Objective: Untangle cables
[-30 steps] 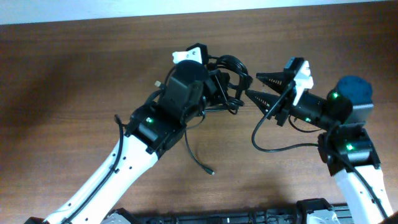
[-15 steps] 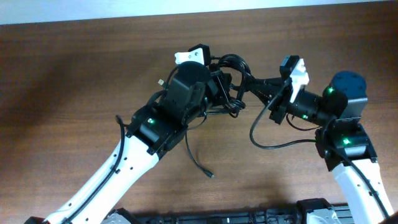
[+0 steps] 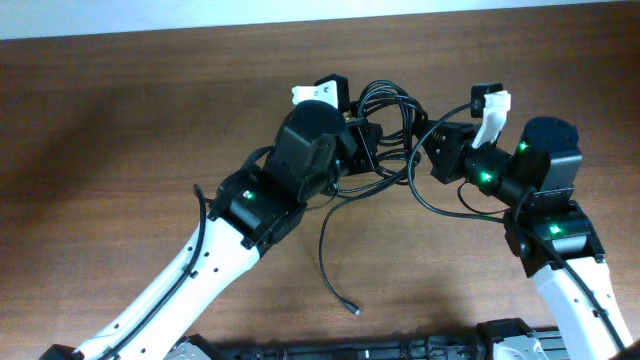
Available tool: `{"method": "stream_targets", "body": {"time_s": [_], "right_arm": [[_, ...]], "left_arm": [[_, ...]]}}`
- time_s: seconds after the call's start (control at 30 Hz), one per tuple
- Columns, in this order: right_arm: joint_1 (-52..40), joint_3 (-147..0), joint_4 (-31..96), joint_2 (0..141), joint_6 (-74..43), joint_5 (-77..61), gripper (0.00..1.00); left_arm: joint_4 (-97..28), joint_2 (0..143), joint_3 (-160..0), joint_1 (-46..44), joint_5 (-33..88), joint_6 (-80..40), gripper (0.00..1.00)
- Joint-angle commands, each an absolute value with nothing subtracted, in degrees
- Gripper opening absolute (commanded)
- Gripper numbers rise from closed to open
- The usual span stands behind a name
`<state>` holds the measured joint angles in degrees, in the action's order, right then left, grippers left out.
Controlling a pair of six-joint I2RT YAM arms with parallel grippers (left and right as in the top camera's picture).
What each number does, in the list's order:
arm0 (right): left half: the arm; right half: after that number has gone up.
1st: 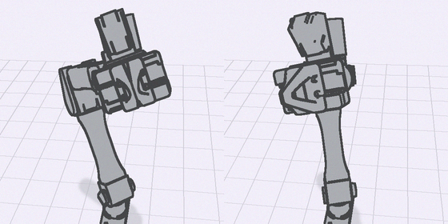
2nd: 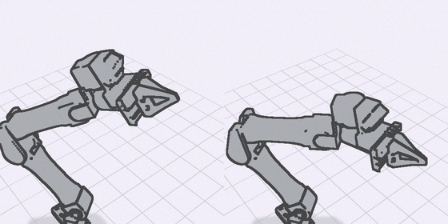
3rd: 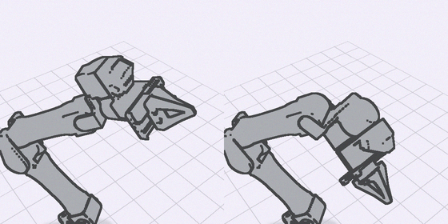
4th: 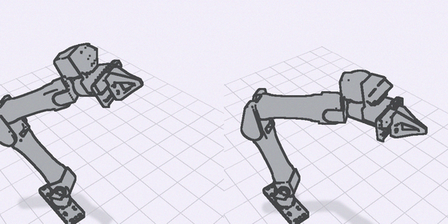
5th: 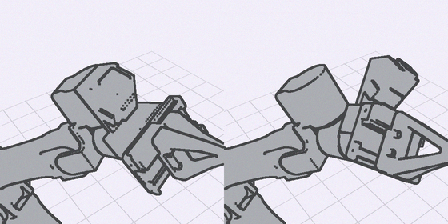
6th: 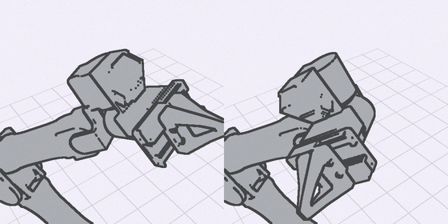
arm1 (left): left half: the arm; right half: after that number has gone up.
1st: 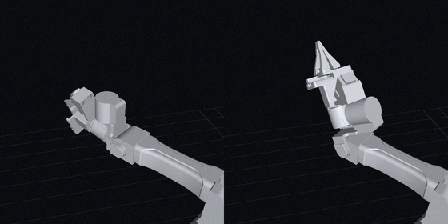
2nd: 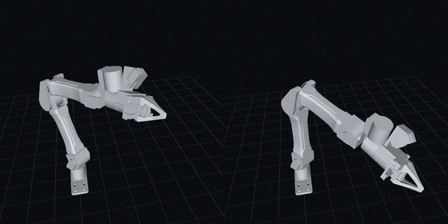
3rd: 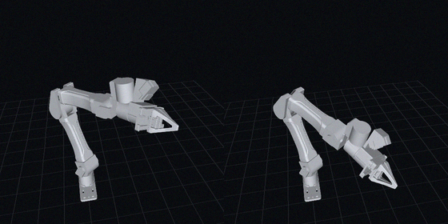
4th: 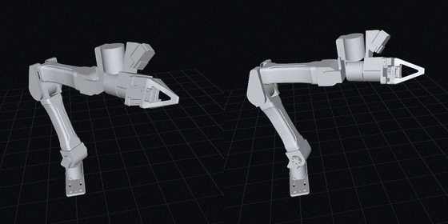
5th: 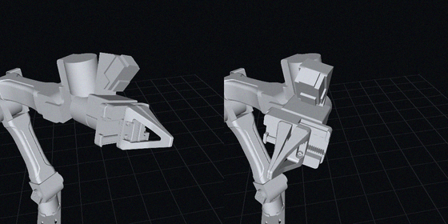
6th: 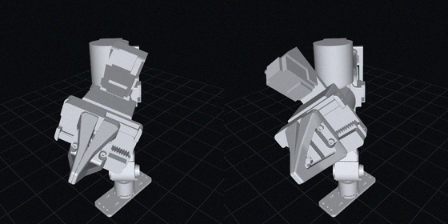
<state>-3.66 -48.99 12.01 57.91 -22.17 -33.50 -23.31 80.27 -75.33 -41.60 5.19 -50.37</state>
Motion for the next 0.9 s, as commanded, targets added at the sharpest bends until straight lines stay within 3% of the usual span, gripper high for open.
{"method": "stream_targets", "body": {"time_s": [0.0,0.87], "right_arm": [[-2.2,-49.5,11.7,58.3,-23.0,-21.5,0.04],[-2.2,-49.5,6.1,58.3,-18.9,-35.0,0.04]], "left_arm": [[-24.1,78.7,-76.0,-41.0,6.9,-46.4,0.0],[-20.1,78.8,-76.0,-43.8,9.4,-43.2,0.0]]}}
